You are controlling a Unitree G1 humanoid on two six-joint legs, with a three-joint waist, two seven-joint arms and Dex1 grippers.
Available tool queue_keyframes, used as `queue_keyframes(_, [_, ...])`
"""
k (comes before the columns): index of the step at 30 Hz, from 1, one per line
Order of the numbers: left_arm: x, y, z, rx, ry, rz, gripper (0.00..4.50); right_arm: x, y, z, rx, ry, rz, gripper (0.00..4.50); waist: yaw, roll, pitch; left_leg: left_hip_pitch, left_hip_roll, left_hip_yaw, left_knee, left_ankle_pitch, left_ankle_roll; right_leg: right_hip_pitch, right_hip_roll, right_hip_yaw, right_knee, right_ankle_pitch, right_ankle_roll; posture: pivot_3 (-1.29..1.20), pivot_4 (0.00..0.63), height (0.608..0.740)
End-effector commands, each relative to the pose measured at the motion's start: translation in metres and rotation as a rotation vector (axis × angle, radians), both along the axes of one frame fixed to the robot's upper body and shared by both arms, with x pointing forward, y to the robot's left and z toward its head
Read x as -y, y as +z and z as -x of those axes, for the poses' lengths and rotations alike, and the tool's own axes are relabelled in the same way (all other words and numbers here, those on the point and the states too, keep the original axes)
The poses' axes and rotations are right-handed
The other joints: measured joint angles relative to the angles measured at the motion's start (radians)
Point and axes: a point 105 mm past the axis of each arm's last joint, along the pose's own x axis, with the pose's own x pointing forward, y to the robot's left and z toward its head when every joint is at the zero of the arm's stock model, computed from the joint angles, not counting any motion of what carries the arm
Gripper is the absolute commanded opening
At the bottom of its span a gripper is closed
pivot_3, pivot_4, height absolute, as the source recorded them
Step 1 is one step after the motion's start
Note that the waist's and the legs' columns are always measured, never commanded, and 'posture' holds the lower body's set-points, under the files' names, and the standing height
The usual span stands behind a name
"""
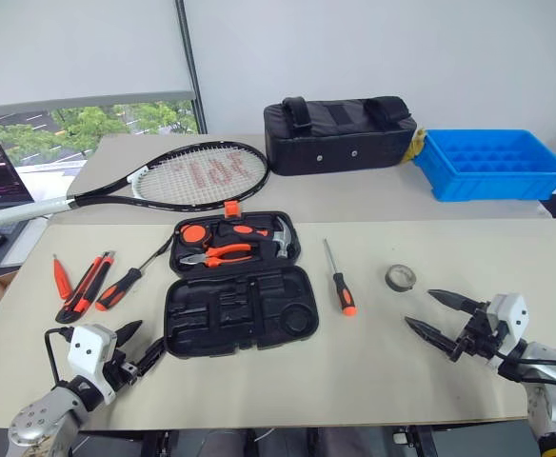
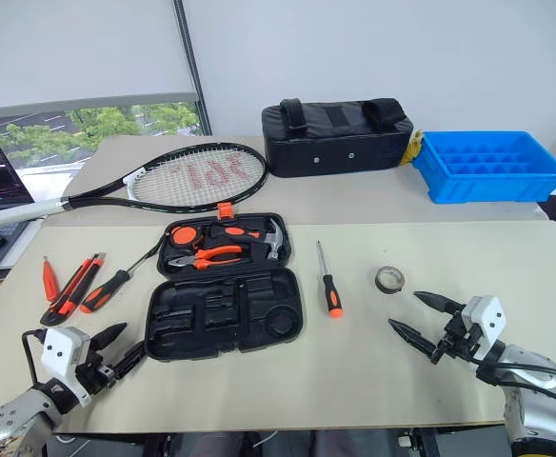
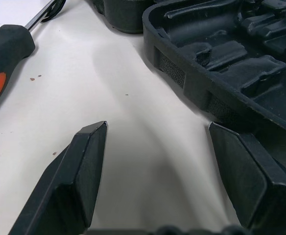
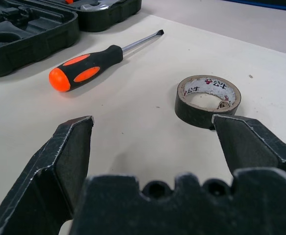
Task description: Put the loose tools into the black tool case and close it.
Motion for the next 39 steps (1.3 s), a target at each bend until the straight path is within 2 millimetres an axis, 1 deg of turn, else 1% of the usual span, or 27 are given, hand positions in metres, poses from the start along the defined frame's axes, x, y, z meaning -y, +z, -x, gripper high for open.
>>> queue_keyframes(1, [0.006,0.001,-0.002,0.01,-0.012,0.001,3.56,0.004,0.01,0.0,0.024,0.001,0.013,4.48,0.0,0.0,0.0,0.0,0.0,0.0,0.0,0.0,0.0,0.0,0.0,0.0,0.0,0.0,0.0,0.0,0.15,0.712])
queue_keyframes(4, [0.009,0.003,-0.007,0.016,-0.026,0.014,3.56,0.005,0.009,0.004,0.025,-0.009,0.011,4.48,0.004,0.0,0.0,0.0,0.0,0.0,0.0,0.0,0.0,0.0,0.0,0.0,0.0,0.0,0.0,0.0,0.15,0.712])
queue_keyframes(12, [0.002,0.01,-0.016,0.035,-0.047,-0.005,3.56,0.003,0.009,0.007,0.041,-0.023,-0.002,4.48,0.01,0.0,0.0,0.0,0.0,0.0,0.0,0.0,0.0,0.0,0.0,-0.001,0.0,0.0,0.0,0.0,0.15,0.712])
queue_keyframes(15, [-0.004,0.025,-0.024,0.086,-0.057,-0.023,3.56,0.001,0.015,0.007,0.066,-0.002,0.0,4.48,0.01,-0.001,0.0,0.0,0.0,0.0,0.0,0.0,0.0,0.0,0.0,-0.001,0.0,0.0,0.0,0.0,0.15,0.712])
queue_keyframes(16, [-0.007,0.038,-0.029,0.122,-0.061,-0.011,3.56,-0.002,0.021,0.007,0.082,0.02,-0.004,4.48,0.01,-0.001,0.001,-0.001,0.0,0.0,0.0,0.0,0.0,0.0,0.0,-0.001,0.0,0.0,0.0,0.0,0.15,0.712])
queue_keyframes(17, [-0.009,0.047,-0.031,0.145,-0.064,-0.001,3.56,-0.004,0.025,0.006,0.092,0.036,-0.008,4.48,0.011,-0.002,0.001,-0.001,0.0,0.0,0.0,0.0,0.0,0.0,0.0,-0.001,0.0,0.0,0.0,0.0,0.15,0.712])
queue_keyframes(19, [-0.025,0.073,-0.041,0.215,-0.031,0.006,3.56,-0.016,0.039,0.004,0.117,0.099,-0.03,4.48,0.01,-0.003,0.002,-0.001,0.0,-0.001,0.0,0.0,0.0,0.0,0.0,-0.002,0.0,0.0,0.0,0.0,0.15,0.712])
queue_keyframes(20, [-0.036,0.085,-0.047,0.243,0.007,0.01,3.56,-0.026,0.045,0.002,0.124,0.151,-0.037,4.48,0.01,-0.004,0.002,-0.001,0.0,-0.001,0.0,0.0,0.0,0.0,0.0,-0.002,0.0,0.0,0.0,0.0,0.15,0.712])
queue_keyframes(21, [-0.044,0.093,-0.051,0.261,0.034,0.014,3.56,-0.033,0.049,0.002,0.126,0.187,-0.041,4.48,0.009,-0.004,0.002,-0.001,0.0,-0.002,0.0,0.001,-0.001,0.0,0.0,-0.002,0.001,0.0,0.0,0.0,0.15,0.712])
queue_keyframes(22, [-0.053,0.101,-0.056,0.267,0.069,0.017,3.56,-0.044,0.054,0.001,0.127,0.24,-0.045,4.48,0.006,-0.003,0.002,-0.001,0.0,-0.002,0.0,0.001,-0.001,0.0,0.0,-0.002,0.001,0.0,0.0,0.0,0.15,0.712])
queue_keyframes(23, [-0.06,0.103,-0.06,0.255,0.094,0.009,3.56,-0.056,0.059,0.001,0.123,0.299,-0.044,4.48,0.003,-0.003,0.002,-0.001,0.0,-0.002,0.0,0.001,-0.001,0.0,0.0,-0.002,0.001,0.0,0.0,0.0,0.15,0.712])
queue_keyframes(24, [-0.063,0.103,-0.063,0.231,0.108,-0.005,3.56,-0.066,0.063,0.002,0.113,0.352,-0.05,4.48,-0.002,-0.003,0.003,0.0,0.0,-0.002,0.0,0.001,-0.001,0.0,0.0,-0.002,0.0,0.0,0.0,0.0,0.15,0.712])
queue_keyframes(26, [-0.066,0.096,-0.068,0.155,0.128,-0.022,3.56,-0.083,0.072,0.007,0.069,0.465,-0.057,4.48,-0.006,-0.003,0.003,-0.001,0.0,-0.002,0.0,0.001,-0.001,0.0,0.0,-0.003,0.0,0.0,0.0,0.0,0.15,0.712])
queue_keyframes(28, [-0.06,0.085,-0.07,0.069,0.102,-0.046,3.56,-0.094,0.08,0.009,0.059,0.529,-0.049,4.48,-0.006,-0.003,0.003,-0.001,0.0,-0.002,0.0,0.0,-0.001,0.0,0.0,-0.004,0.0,0.0,0.0,0.0,0.15,0.712])
queue_keyframes(30, [-0.051,0.078,-0.069,0.021,0.057,-0.08,3.56,-0.1,0.087,0.008,0.069,0.55,-0.052,4.48,-0.004,-0.006,0.005,-0.001,0.0,-0.002,0.0,0.0,-0.001,-0.001,0.0,-0.007,0.0,0.0,0.0,0.0,0.15,0.712])
queue_keyframes(31, [-0.05,0.074,-0.071,-0.002,0.055,-0.101,3.56,-0.104,0.09,0.008,0.083,0.562,-0.048,4.48,-0.002,-0.006,0.005,-0.001,0.0,-0.002,0.0,0.0,-0.001,-0.001,0.0,-0.008,0.0,0.0,0.0,0.0,0.15,0.712])
queue_keyframes(33, [-0.054,0.069,-0.077,-0.033,0.09,-0.121,3.56,-0.109,0.091,0.009,0.093,0.585,-0.029,4.48,0.003,-0.007,0.005,-0.002,0.0,-0.003,0.0,0.0,-0.002,-0.001,-0.002,-0.008,0.0,0.0,0.0,0.0,0.15,0.712])
queue_keyframes(35, [-0.059,0.068,-0.084,-0.05,0.125,-0.105,3.56,-0.113,0.092,0.012,0.094,0.601,-0.026,4.48,0.01,-0.007,0.005,-0.002,0.0,-0.004,0.0,0.0,-0.003,0.0,-0.002,-0.008,0.0,0.001,-0.001,0.0,0.15,0.712])
queue_keyframes(37, [-0.06,0.065,-0.088,-0.08,0.122,-0.108,3.56,-0.116,0.093,0.013,0.094,0.608,-0.038,4.48,0.012,-0.007,0.005,-0.002,0.0,-0.005,0.0,-0.003,-0.01,0.0,-0.003,-0.009,0.001,0.001,-0.002,0.0,0.15,0.712])
queue_keyframes(39, [-0.061,0.06,-0.091,-0.125,0.113,-0.109,3.56,-0.116,0.092,0.014,0.093,0.606,-0.041,4.48,0.011,-0.007,0.005,-0.002,0.0,-0.005,0.0,-0.003,-0.011,0.0,-0.003,-0.009,0.001,0.001,-0.002,0.0,0.15,0.712])
